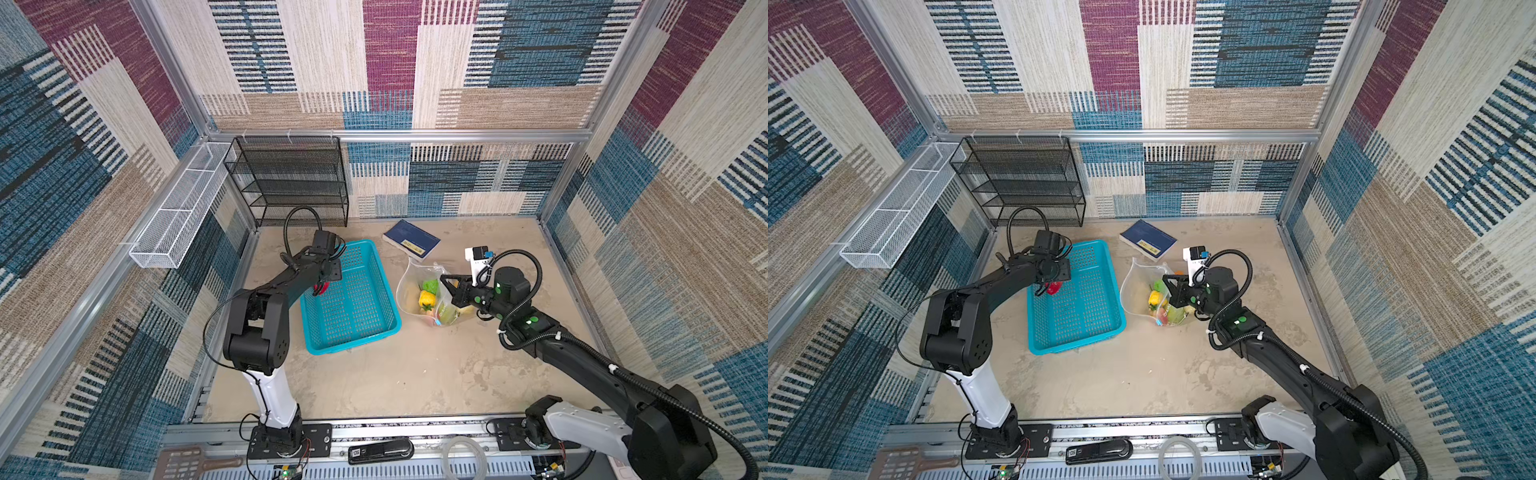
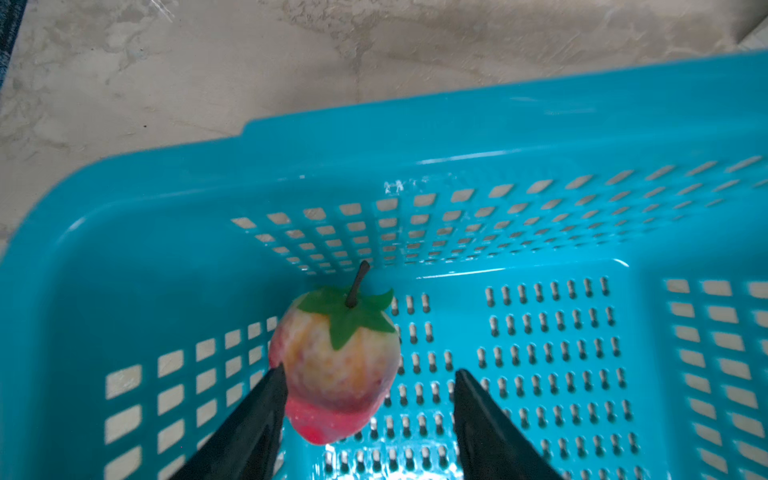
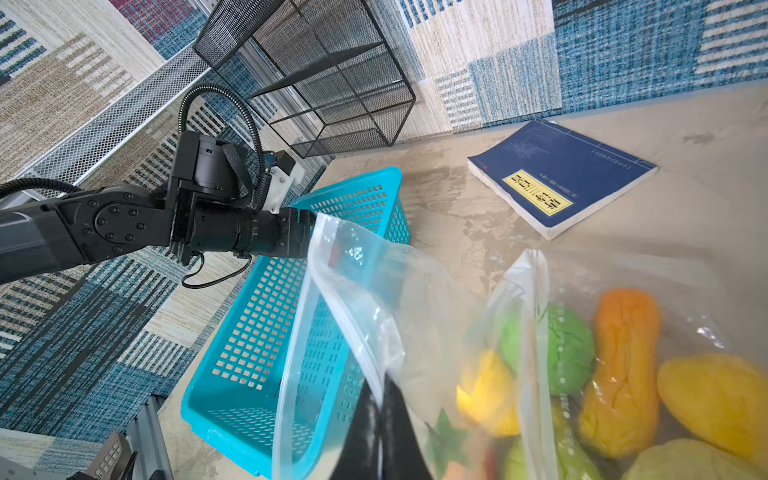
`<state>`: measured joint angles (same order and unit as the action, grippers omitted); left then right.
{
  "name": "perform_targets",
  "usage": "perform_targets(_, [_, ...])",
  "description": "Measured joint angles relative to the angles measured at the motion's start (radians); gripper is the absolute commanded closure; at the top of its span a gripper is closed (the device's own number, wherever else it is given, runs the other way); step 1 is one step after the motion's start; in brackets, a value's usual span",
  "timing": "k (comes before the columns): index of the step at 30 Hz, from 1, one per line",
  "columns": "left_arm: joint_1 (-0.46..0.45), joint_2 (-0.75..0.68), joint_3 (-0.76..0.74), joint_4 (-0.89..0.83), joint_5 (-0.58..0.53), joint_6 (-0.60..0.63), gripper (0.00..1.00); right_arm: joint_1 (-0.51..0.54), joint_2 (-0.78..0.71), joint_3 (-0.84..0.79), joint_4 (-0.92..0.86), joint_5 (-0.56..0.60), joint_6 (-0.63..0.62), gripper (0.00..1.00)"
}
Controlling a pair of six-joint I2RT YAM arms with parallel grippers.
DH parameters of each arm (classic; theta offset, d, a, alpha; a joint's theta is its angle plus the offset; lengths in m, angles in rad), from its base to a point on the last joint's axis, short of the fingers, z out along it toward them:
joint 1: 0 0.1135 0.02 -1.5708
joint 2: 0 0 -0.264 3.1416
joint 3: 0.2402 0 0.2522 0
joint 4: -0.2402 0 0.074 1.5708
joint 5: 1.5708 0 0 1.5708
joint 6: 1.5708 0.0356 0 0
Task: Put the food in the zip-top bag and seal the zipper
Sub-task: 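Lower the left gripper into the basket and grasp the red strawberry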
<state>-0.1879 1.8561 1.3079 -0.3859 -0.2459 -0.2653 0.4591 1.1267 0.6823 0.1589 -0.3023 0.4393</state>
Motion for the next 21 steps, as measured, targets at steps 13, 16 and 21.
perform_targets(13, [0.018,0.093,0.092,-0.083,-0.014,0.005,0.26,0.0,0.012,0.006,-0.003,0.0,-0.004,1.0])
perform_targets(16, [0.022,0.106,0.105,-0.104,-0.008,0.004,0.25,0.0,0.011,0.006,-0.003,0.0,-0.004,1.0])
perform_targets(21, [0.027,0.129,0.13,-0.132,0.003,0.004,0.26,0.0,0.011,0.007,-0.003,0.001,-0.011,1.0])
